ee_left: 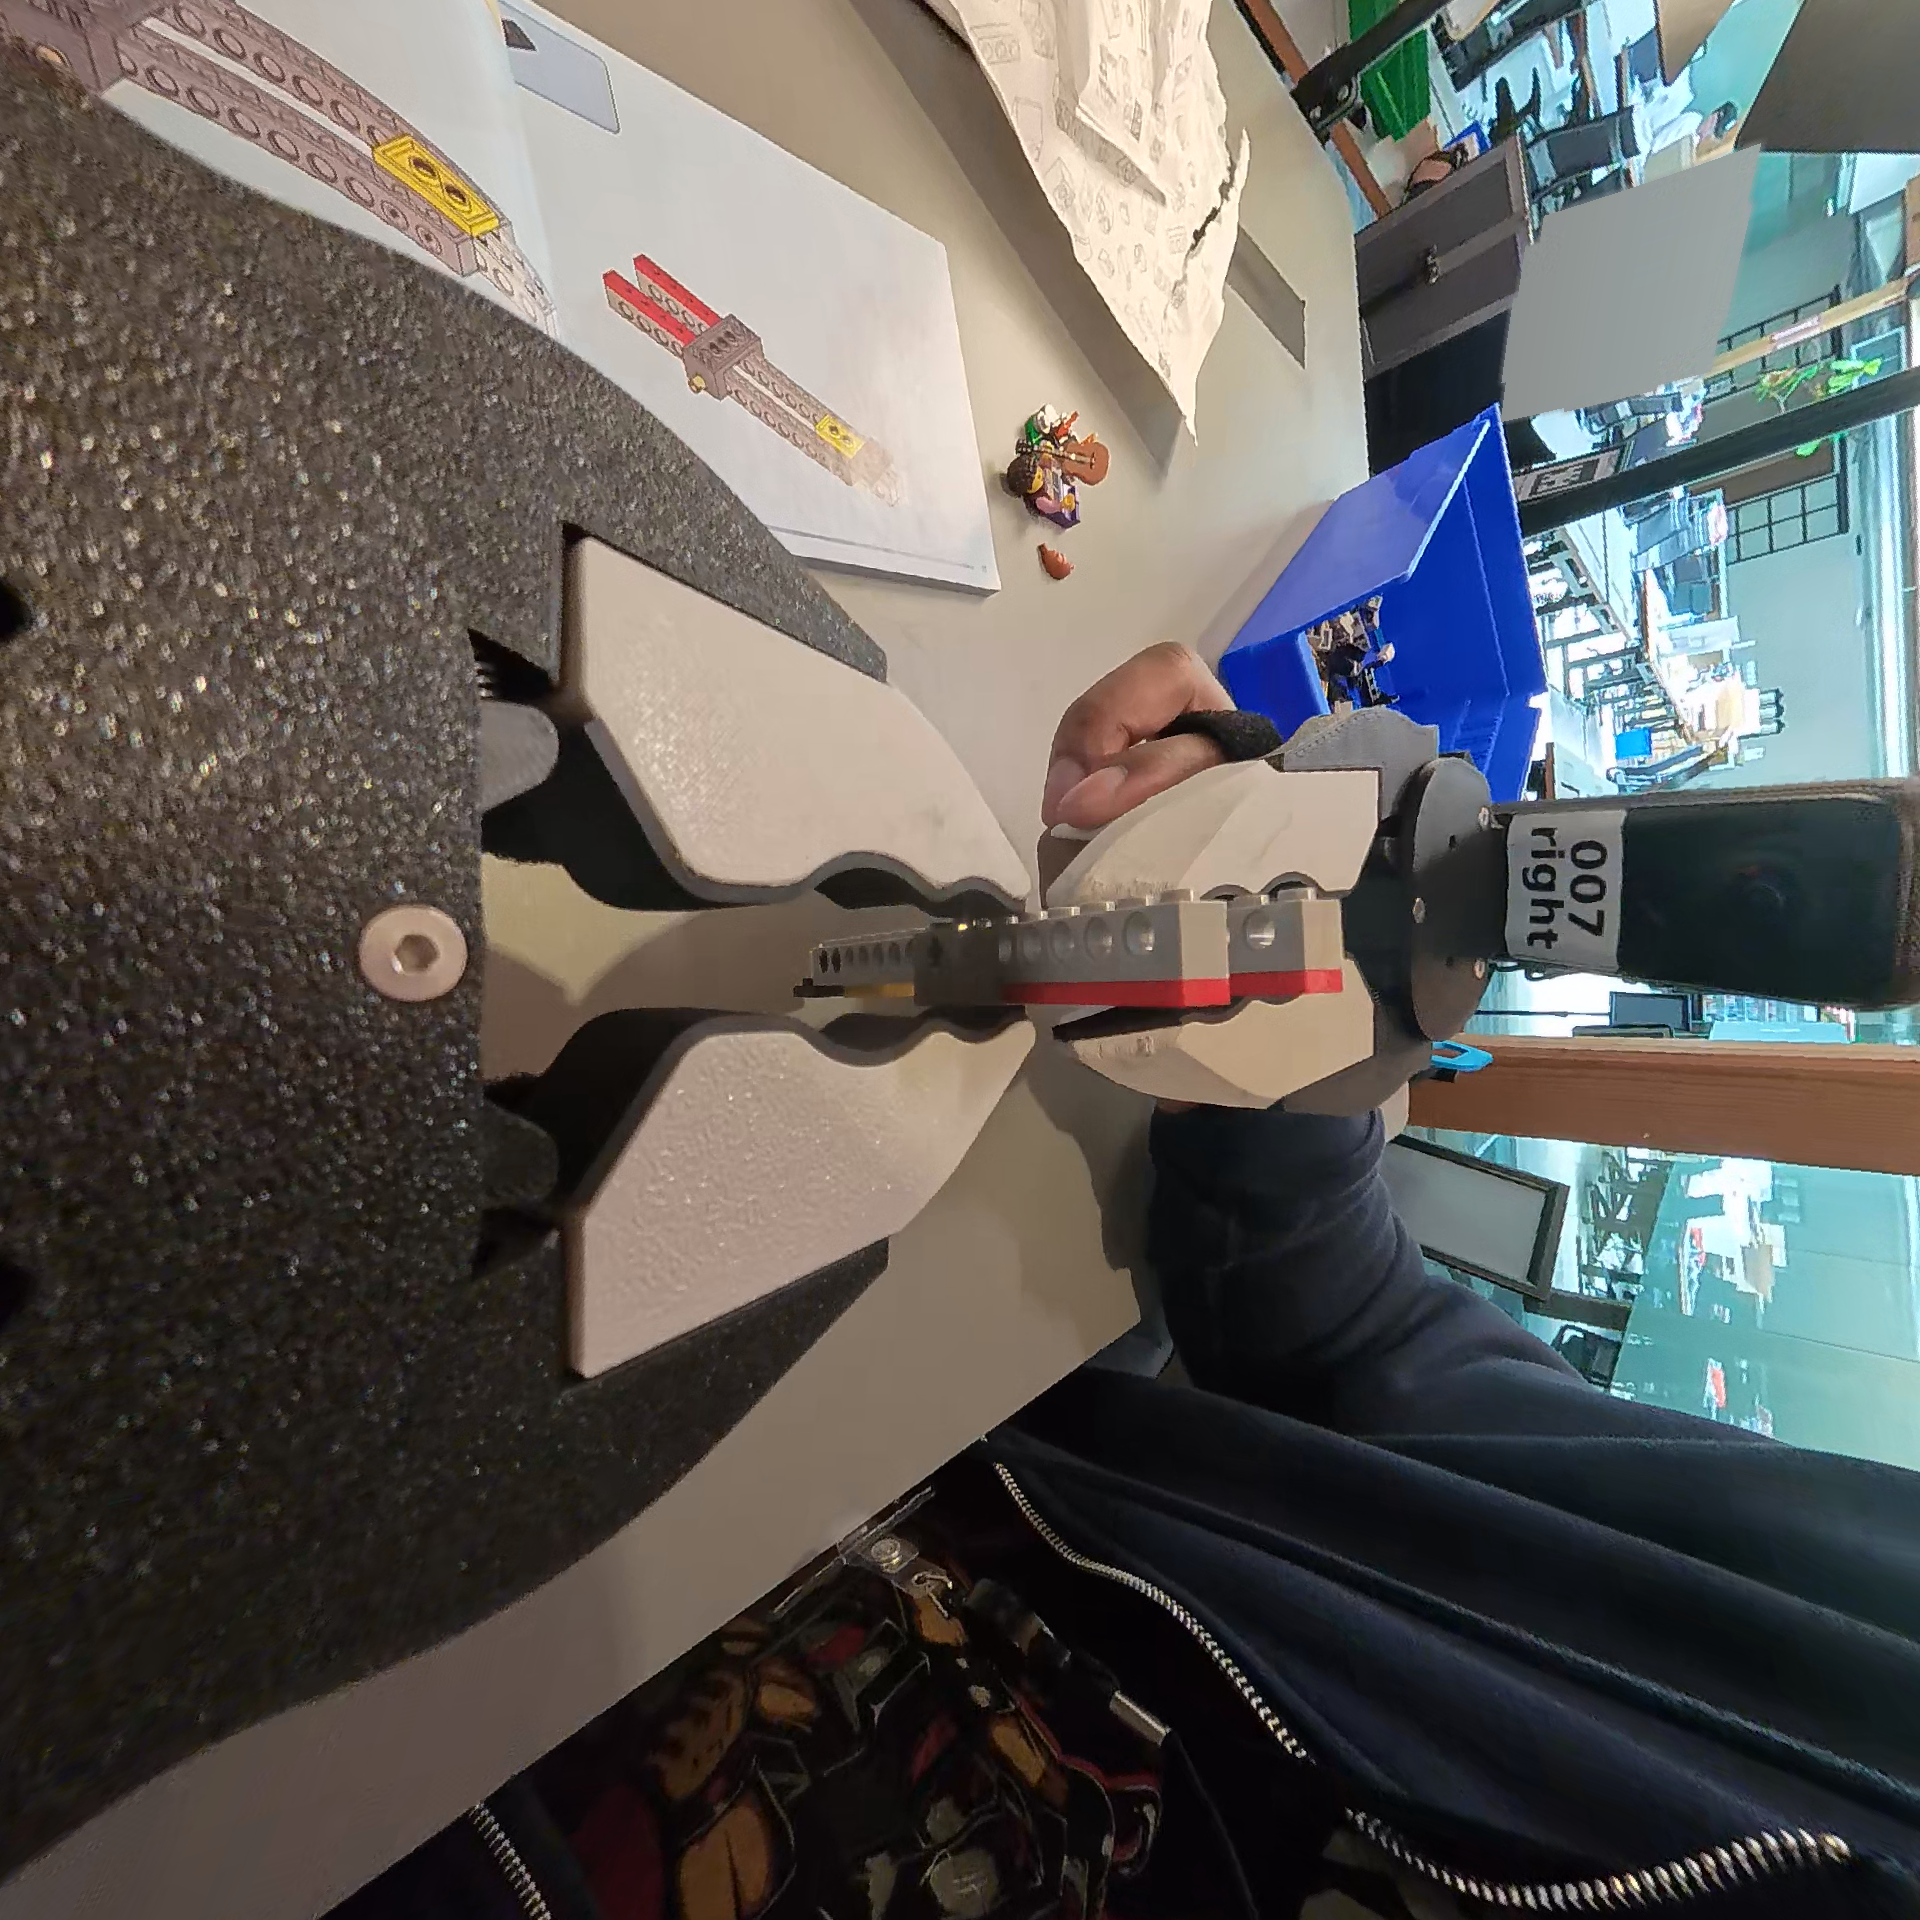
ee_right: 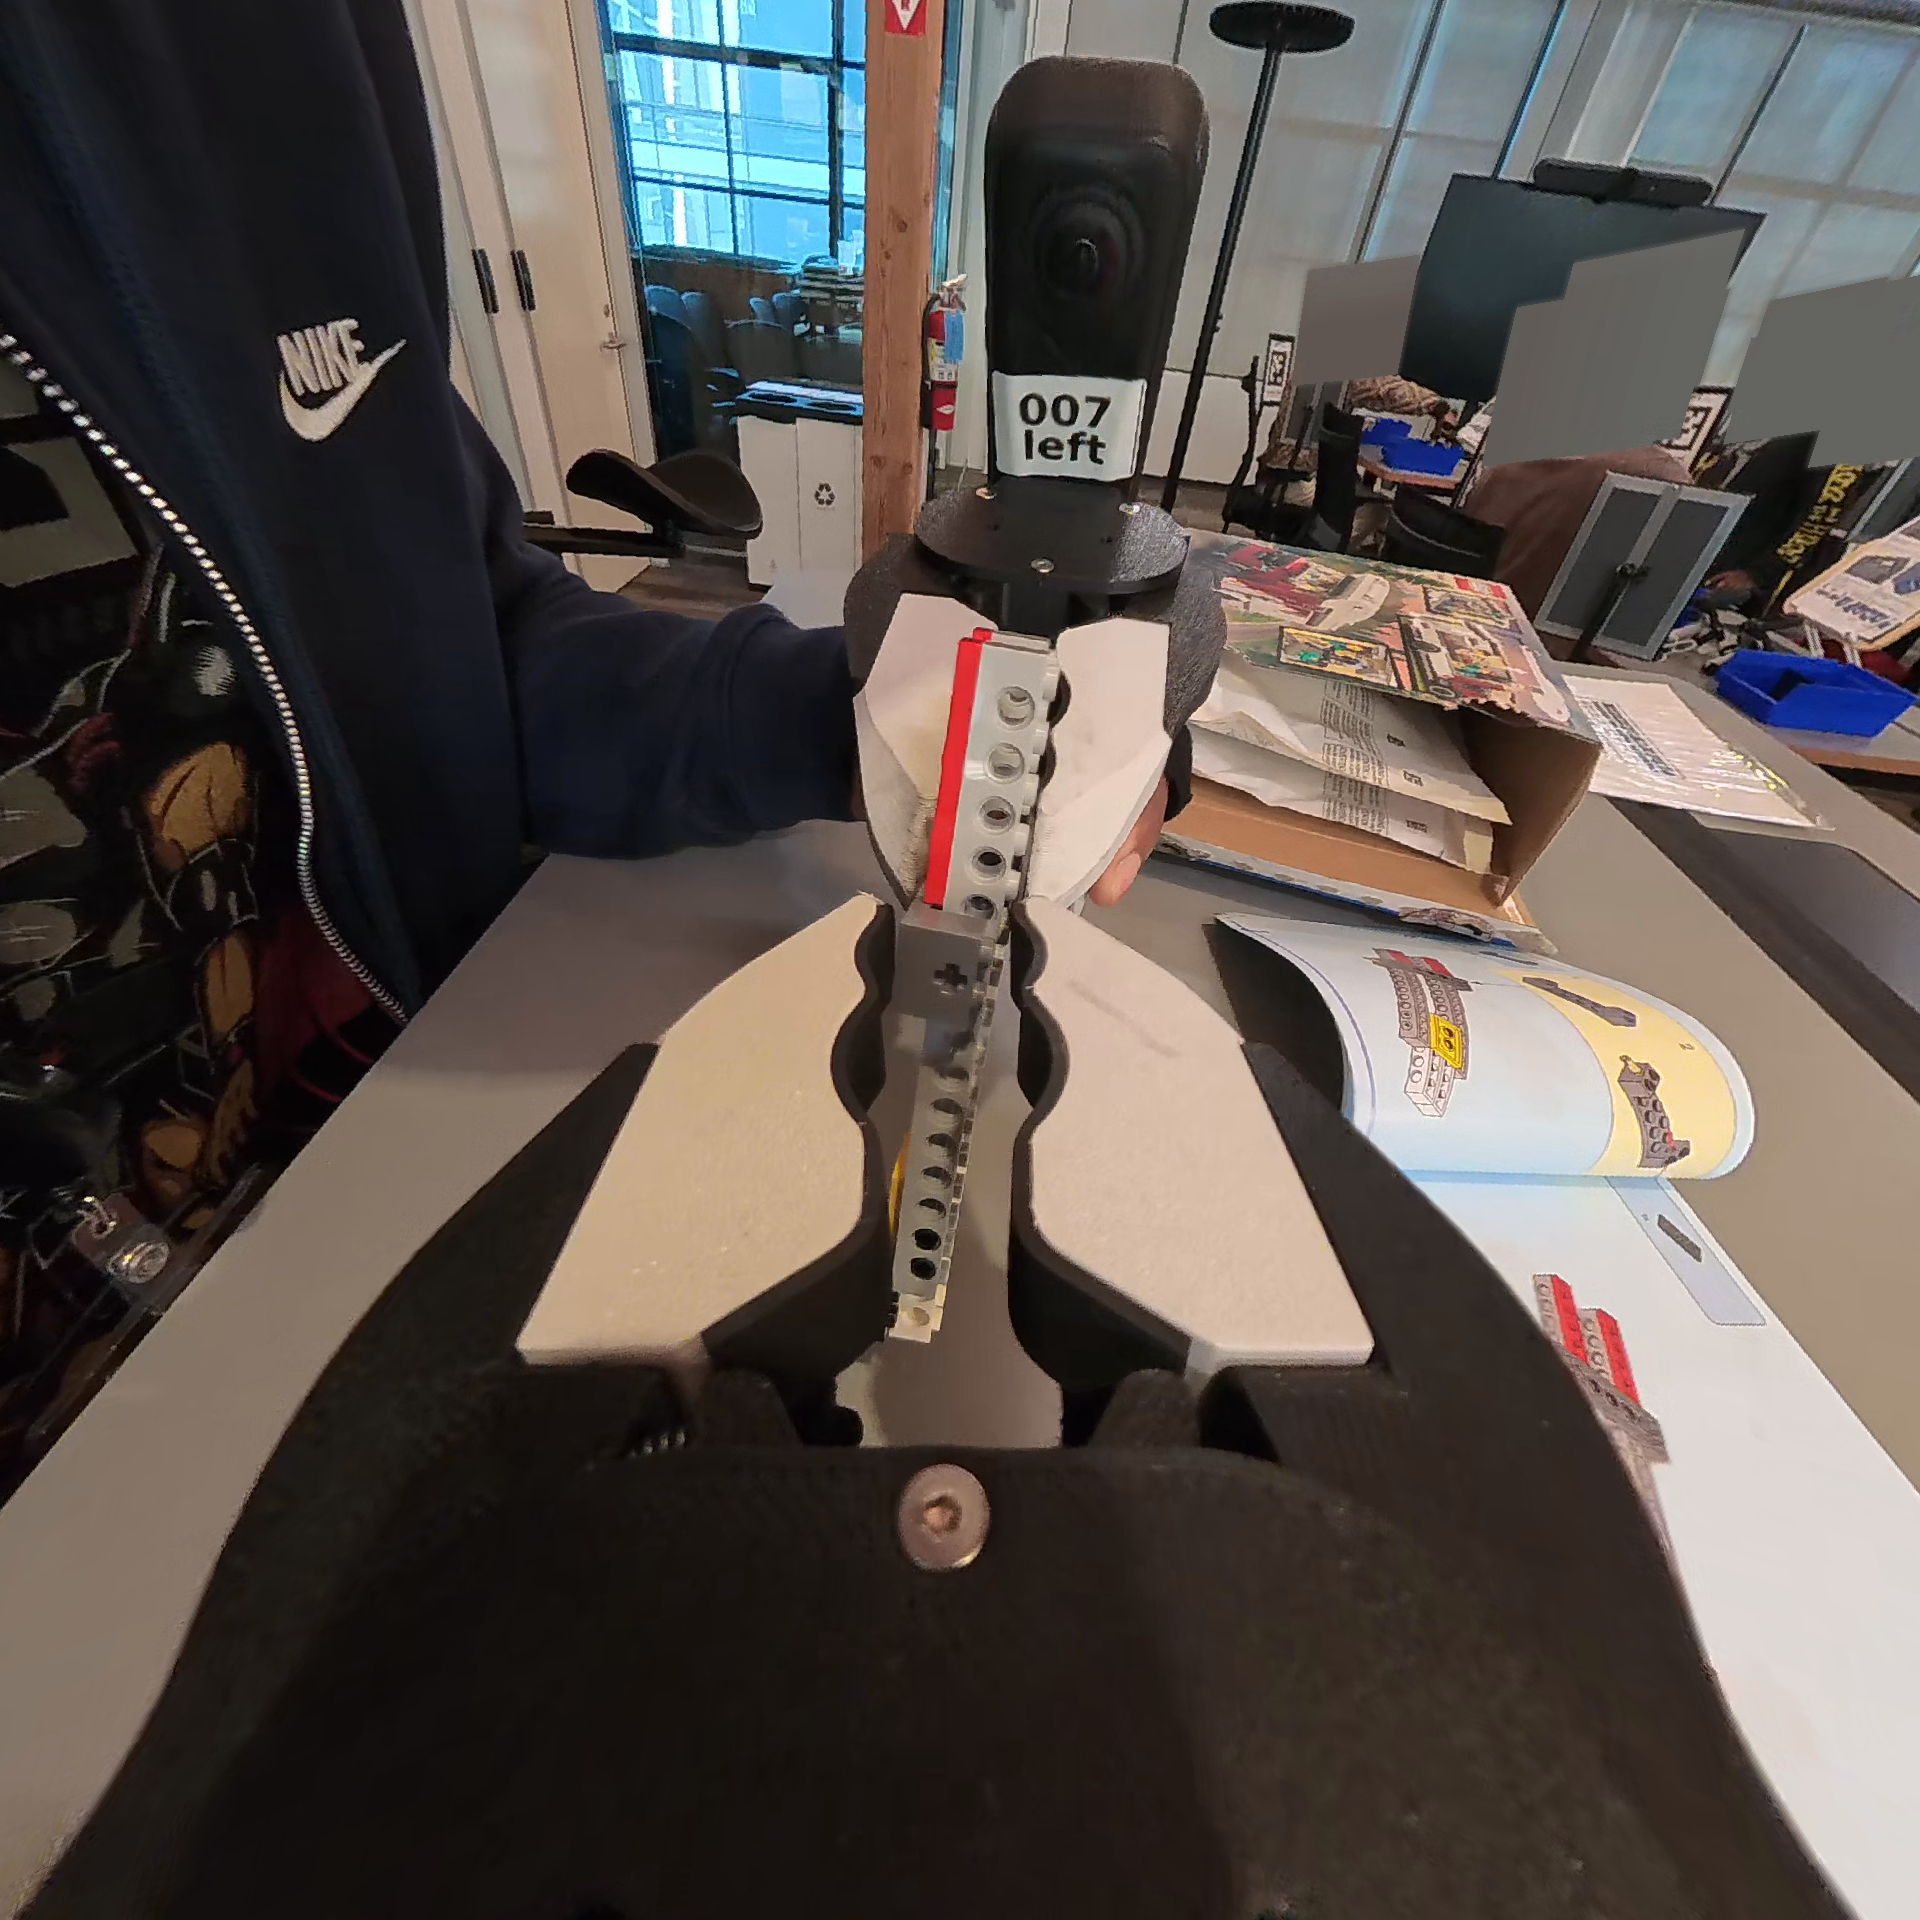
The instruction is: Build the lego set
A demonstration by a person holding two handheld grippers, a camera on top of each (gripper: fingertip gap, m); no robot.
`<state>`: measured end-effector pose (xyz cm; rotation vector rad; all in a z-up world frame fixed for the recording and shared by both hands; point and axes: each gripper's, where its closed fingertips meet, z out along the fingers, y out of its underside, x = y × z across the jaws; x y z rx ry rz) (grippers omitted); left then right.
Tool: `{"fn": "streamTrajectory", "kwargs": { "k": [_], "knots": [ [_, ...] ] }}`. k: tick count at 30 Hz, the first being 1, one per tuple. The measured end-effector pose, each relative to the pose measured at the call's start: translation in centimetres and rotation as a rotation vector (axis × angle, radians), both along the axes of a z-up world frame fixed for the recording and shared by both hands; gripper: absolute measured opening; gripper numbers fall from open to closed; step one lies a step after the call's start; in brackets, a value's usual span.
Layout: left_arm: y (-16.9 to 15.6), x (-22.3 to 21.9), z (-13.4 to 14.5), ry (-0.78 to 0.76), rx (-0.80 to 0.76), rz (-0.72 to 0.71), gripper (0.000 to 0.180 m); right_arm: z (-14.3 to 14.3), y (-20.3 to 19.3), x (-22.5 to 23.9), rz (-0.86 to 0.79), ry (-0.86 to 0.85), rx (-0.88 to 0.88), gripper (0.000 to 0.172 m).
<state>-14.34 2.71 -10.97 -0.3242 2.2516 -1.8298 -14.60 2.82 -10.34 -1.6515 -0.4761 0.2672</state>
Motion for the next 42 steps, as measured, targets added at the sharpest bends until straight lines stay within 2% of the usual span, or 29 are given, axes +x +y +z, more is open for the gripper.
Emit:
{"fn": "streamTrajectory", "kwargs": {
  "k": [8,20,29,34,42],
  "knots": [
    [0.3,0.7,-0.7,-0.024,0.075,0.059,0.015,-1.0,0.4,1.1,-0.085,-0.106,-0.022,0.023],
    [0.5,1.1,-1.1,-0.086,0.161,0.107,0.016,-1.7,0.7,1.4,-0.091,-0.134,0.000,0.019],
    [0.7,1.8,-0.6,-0.060,0.044,0.143,0.017,-1.1,1.0,2.2,-0.146,-0.114,0.040,0.017],
    [0.8,2.4,-1.3,-0.051,0.049,0.172,0.033,-0.7,1.0,2.5,-0.176,-0.117,0.073,0.017],
    [0.1,2.5,-1.7,-0.106,0.032,0.156,0.023,-1.0,1.2,2.5,-0.190,-0.132,0.063,0.017]
  ]
}}
